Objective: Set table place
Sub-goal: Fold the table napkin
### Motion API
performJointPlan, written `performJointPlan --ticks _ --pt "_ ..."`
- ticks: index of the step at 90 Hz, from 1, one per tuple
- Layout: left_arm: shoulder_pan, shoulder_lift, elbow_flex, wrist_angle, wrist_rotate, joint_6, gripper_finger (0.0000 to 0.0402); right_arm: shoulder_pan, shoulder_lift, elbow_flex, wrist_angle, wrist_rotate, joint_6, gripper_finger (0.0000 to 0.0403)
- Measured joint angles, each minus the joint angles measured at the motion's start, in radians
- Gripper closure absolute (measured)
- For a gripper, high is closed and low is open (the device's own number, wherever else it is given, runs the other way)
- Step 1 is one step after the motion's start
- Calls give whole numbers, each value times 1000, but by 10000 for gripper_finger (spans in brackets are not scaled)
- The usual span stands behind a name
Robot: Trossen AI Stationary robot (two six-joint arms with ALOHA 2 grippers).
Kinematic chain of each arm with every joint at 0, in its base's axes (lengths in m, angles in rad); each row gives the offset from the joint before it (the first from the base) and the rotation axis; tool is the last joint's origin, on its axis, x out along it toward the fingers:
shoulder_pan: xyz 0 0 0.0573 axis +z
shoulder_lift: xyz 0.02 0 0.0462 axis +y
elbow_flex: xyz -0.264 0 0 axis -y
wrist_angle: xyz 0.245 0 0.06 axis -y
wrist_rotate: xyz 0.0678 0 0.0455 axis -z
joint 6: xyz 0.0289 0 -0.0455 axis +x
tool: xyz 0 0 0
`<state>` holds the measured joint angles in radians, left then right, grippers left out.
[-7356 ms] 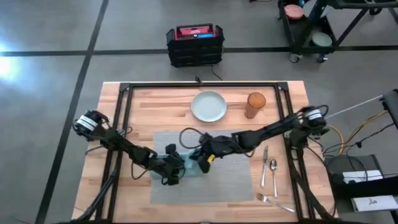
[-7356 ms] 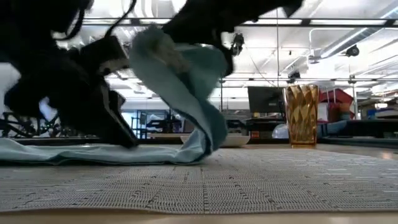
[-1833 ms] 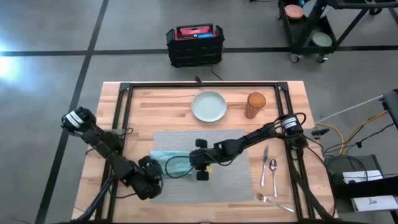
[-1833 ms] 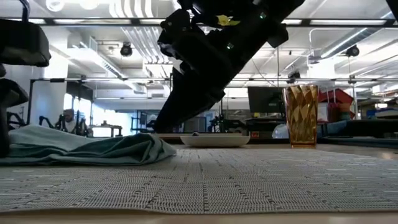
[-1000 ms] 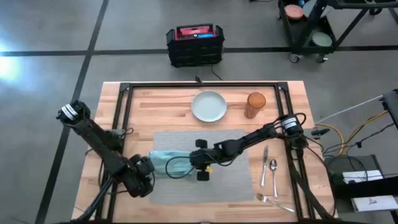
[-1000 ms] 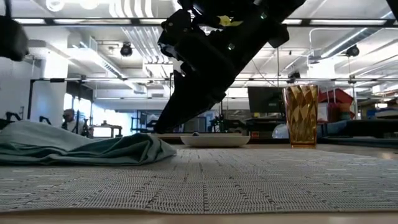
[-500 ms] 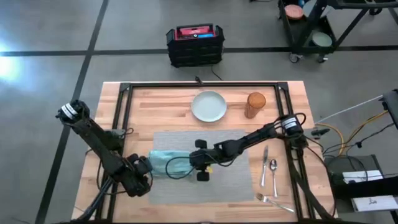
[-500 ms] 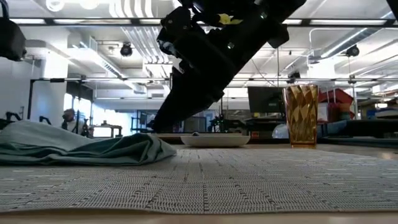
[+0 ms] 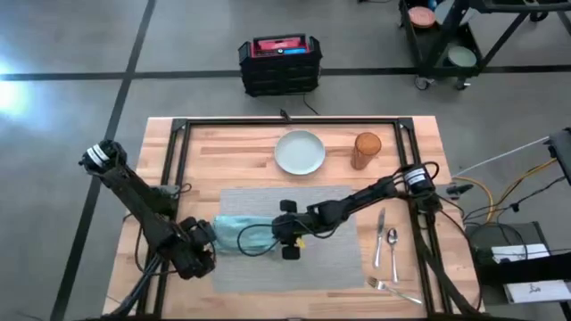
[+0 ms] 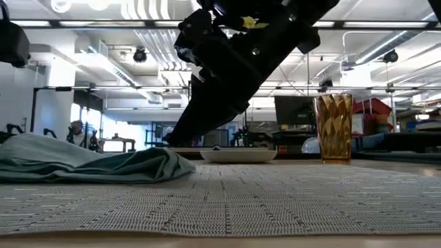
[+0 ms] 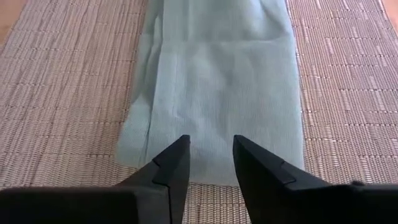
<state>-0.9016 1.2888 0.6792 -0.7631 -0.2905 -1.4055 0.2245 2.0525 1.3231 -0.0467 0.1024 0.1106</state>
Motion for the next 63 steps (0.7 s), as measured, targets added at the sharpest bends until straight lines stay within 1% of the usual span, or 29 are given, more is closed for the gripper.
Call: performJointPlan --ticks 6,19,37,44,51,56,63 --pt "-1 -9 -8 -26 -40 10 224 0 0 0 0 0 0 287" --pt "3 -19 -35 -24 -117 65 234 0 0 0 0 0 0 282" --pt "6 -25 -97 21 -115 97 247 0 0 0 0 0 0 277" --pt "12 -49 -111 48 -121 115 248 0 0 0 0 0 0 278" --pt "14 -82 -122 91 -149 142 247 0 0 0 0 1 0 282" --pt "15 -106 -129 96 -175 152 244 0 0 0 2 1 0 285" --pt "26 -138 -147 92 -181 160 239 -1 0 0 8 1 1 291"
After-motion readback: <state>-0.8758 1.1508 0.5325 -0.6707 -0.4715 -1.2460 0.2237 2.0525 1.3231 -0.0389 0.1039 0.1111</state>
